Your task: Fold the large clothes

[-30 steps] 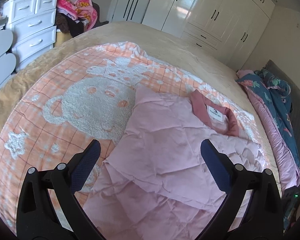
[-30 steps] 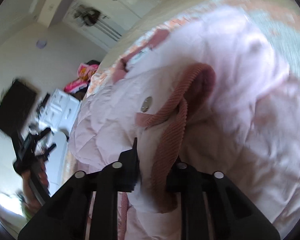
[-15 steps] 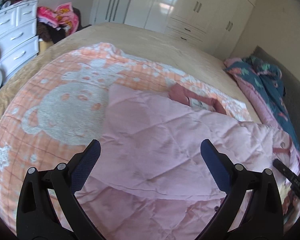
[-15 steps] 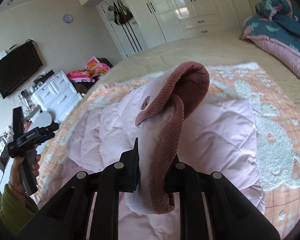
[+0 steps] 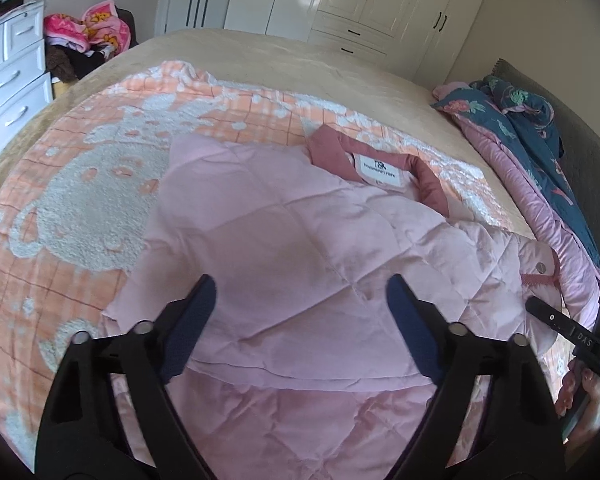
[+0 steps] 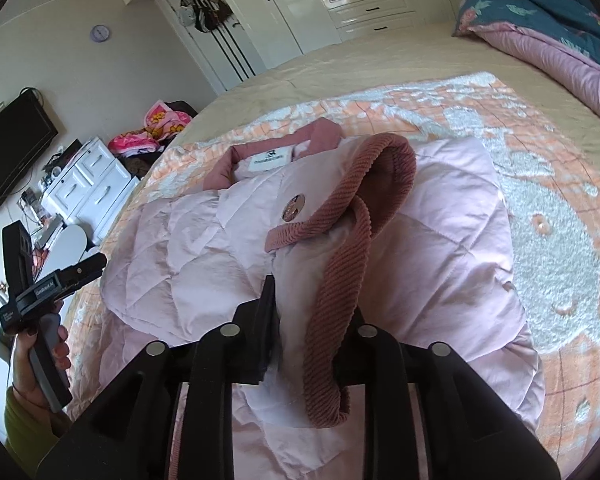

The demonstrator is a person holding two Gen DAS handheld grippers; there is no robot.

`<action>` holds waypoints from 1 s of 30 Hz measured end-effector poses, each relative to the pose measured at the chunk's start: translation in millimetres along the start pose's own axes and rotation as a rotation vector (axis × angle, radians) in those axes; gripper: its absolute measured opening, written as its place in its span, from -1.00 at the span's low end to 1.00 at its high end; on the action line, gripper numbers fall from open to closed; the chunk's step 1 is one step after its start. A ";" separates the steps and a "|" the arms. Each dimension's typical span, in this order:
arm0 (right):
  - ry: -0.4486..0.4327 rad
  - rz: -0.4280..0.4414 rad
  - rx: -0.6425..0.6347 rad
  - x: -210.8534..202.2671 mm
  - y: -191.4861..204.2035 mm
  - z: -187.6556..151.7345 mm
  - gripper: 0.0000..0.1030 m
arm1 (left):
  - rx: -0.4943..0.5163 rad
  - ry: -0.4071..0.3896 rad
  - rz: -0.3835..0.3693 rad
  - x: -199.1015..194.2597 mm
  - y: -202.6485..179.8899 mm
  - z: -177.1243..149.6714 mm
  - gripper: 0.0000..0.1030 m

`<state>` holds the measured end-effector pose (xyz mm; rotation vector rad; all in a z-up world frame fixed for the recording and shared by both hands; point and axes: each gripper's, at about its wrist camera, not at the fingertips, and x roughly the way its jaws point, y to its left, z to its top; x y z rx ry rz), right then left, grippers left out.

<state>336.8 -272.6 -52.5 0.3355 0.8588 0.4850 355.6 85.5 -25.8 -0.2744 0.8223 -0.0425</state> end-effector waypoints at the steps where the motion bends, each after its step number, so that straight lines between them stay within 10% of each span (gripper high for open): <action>1: 0.001 0.001 0.000 -0.5 1.0 -0.2 -0.44 | 0.001 0.005 -0.006 1.4 -1.6 -1.8 0.31; 10: -0.040 -0.137 -0.012 -11.0 -3.0 2.2 0.25 | -0.004 0.090 0.024 23.8 1.9 -13.4 0.27; 30: -0.015 -0.165 -0.325 28.7 89.0 3.4 0.43 | 0.013 0.136 0.070 51.6 10.6 -33.5 0.29</action>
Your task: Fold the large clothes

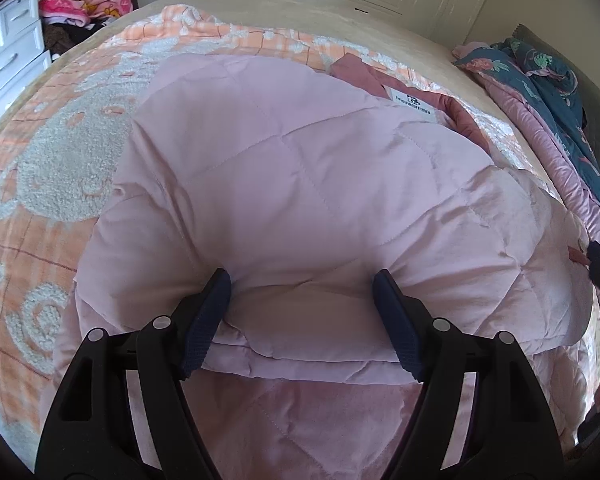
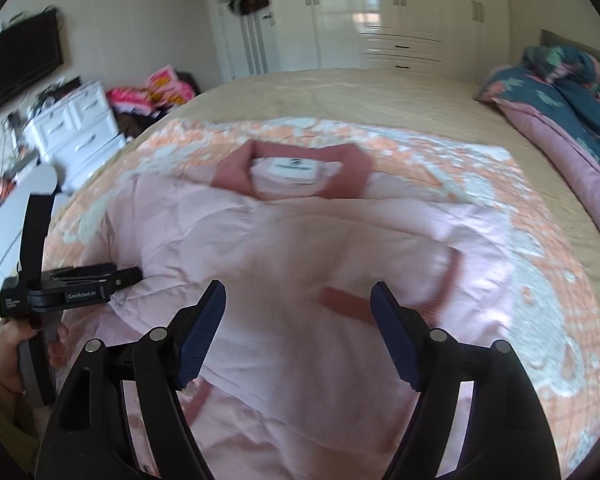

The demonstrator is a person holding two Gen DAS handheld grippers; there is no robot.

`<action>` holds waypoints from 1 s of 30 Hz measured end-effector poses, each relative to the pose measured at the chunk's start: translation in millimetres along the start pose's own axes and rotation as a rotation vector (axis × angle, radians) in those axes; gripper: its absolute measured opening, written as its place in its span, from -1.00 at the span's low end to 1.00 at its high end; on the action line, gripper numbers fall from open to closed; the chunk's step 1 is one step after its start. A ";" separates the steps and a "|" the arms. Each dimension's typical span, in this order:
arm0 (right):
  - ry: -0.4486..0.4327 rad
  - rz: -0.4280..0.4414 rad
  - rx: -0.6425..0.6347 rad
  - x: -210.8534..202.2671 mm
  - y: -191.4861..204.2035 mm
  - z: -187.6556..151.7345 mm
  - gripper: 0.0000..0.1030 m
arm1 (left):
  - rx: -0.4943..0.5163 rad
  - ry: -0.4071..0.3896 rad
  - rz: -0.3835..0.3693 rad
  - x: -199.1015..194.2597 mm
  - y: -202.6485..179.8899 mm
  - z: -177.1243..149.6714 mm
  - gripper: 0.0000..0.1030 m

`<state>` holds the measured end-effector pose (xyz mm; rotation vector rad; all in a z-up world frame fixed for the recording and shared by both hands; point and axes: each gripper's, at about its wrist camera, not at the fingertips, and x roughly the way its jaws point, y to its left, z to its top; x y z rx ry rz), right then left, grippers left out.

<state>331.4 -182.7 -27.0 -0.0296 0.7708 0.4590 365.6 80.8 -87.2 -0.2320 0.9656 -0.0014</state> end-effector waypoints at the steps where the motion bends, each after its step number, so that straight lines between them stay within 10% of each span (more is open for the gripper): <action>1: 0.014 -0.011 -0.012 6.4 5.0 1.6 0.43 | 0.001 0.001 -0.001 -0.3 -0.1 0.2 0.29; 15: 0.161 -0.102 -0.074 84.4 21.0 -6.6 0.59 | 0.008 0.011 0.005 -0.5 -1.4 3.5 0.28; 30: 0.126 -0.028 0.033 55.9 12.5 -3.3 0.77 | -0.029 0.007 -0.062 -36.0 -2.9 -0.2 0.51</action>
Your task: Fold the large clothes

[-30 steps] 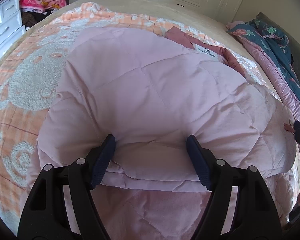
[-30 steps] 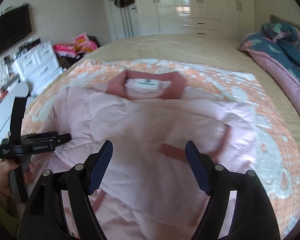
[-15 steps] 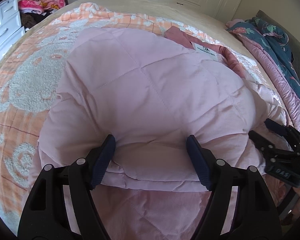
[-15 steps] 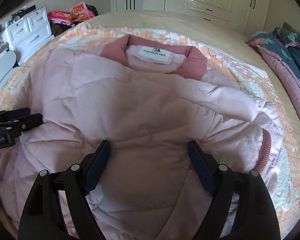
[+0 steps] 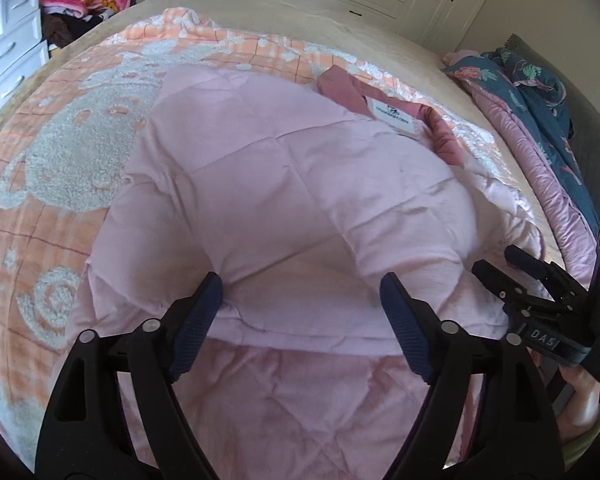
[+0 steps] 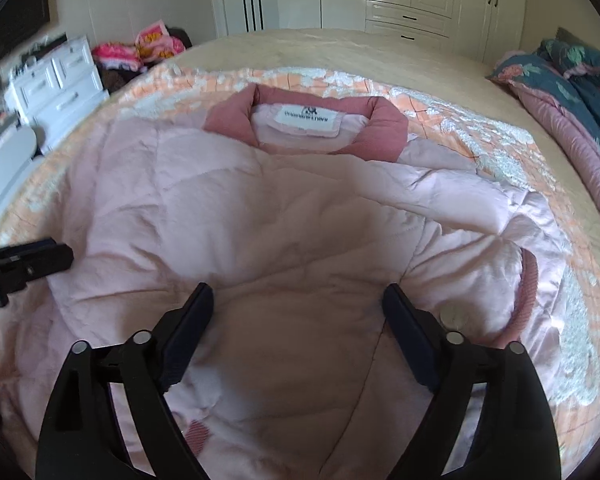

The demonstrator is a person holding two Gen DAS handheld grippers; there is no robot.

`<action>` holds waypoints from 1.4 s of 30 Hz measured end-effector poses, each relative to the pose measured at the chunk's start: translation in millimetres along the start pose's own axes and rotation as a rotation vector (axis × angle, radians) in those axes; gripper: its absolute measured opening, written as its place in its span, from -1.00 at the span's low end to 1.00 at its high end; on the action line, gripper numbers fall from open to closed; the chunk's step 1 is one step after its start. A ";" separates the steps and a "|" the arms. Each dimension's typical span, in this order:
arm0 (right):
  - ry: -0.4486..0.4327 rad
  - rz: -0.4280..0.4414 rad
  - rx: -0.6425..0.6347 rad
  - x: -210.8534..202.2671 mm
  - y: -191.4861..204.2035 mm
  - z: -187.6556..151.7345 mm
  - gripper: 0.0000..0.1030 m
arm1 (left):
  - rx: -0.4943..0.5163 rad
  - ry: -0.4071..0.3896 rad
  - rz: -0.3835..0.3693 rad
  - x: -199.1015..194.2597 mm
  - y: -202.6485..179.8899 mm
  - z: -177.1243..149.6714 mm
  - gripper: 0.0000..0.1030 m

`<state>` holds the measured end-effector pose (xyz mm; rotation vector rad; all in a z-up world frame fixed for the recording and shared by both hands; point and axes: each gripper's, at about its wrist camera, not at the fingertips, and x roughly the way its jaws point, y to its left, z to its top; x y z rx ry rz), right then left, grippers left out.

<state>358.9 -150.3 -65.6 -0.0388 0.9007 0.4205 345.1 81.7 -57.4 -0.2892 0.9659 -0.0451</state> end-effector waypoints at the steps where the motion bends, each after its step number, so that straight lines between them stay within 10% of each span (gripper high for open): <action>1: 0.000 0.013 0.013 -4.8 -0.7 -0.4 0.83 | 0.004 -0.002 -0.001 -3.6 -1.5 -0.7 0.60; 42: -0.334 0.014 0.141 -210.9 -26.5 -53.3 0.90 | 0.104 -0.254 0.019 -155.7 -38.8 -27.4 0.82</action>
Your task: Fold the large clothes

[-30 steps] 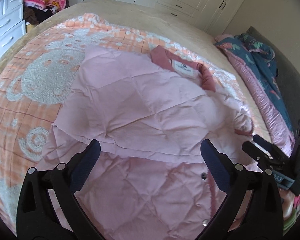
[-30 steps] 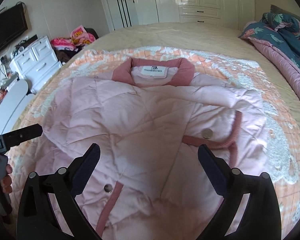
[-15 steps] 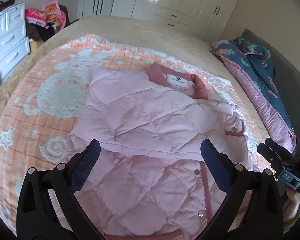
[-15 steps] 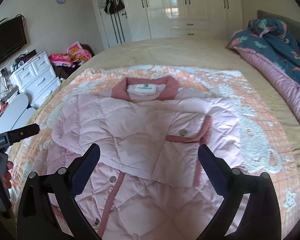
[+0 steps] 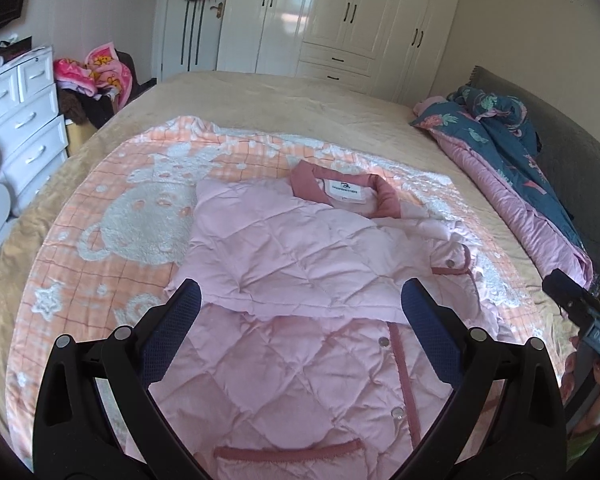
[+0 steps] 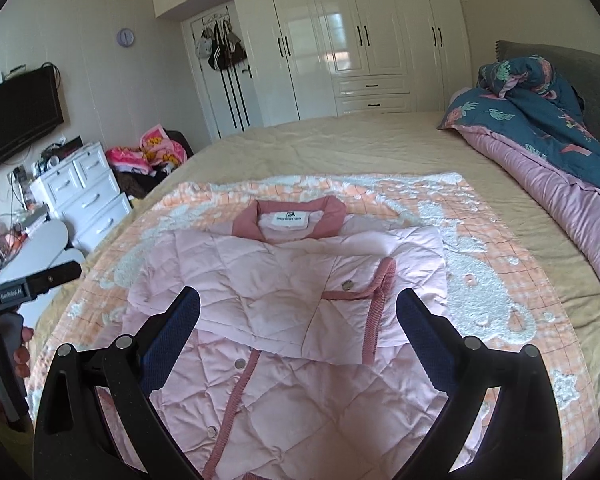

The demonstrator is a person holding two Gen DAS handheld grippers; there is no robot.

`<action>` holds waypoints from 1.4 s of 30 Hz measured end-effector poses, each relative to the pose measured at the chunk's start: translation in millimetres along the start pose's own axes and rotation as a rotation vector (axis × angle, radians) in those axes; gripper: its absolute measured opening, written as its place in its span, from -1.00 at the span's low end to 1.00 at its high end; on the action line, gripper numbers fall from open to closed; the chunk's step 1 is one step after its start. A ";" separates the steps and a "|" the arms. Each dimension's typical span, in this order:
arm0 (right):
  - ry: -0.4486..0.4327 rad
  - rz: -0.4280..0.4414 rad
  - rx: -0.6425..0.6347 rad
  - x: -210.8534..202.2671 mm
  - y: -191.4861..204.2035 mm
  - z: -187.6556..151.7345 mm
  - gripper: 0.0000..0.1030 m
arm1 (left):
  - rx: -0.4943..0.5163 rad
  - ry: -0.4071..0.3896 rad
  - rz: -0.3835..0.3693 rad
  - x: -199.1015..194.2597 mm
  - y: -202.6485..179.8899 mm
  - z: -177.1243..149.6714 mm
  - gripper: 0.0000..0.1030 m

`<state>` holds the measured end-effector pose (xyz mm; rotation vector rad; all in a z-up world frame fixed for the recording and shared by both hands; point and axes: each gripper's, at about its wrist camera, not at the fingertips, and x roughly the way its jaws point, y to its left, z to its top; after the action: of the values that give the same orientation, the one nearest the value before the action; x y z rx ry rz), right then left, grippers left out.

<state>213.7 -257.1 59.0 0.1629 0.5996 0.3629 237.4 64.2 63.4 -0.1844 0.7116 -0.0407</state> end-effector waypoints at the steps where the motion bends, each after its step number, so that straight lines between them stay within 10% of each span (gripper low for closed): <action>1: -0.004 0.002 0.004 -3.0 -1.0 -0.6 0.90 | 0.004 -0.002 0.001 -2.4 -1.6 -3.0 0.82; 42: 0.122 -0.055 0.033 -111.7 -29.7 -97.5 0.90 | -0.002 0.021 0.118 -89.3 23.1 -112.8 0.82</action>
<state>80.4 -322.4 30.2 0.1560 0.7289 0.3115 95.6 78.4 33.1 -0.1444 0.7423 0.0707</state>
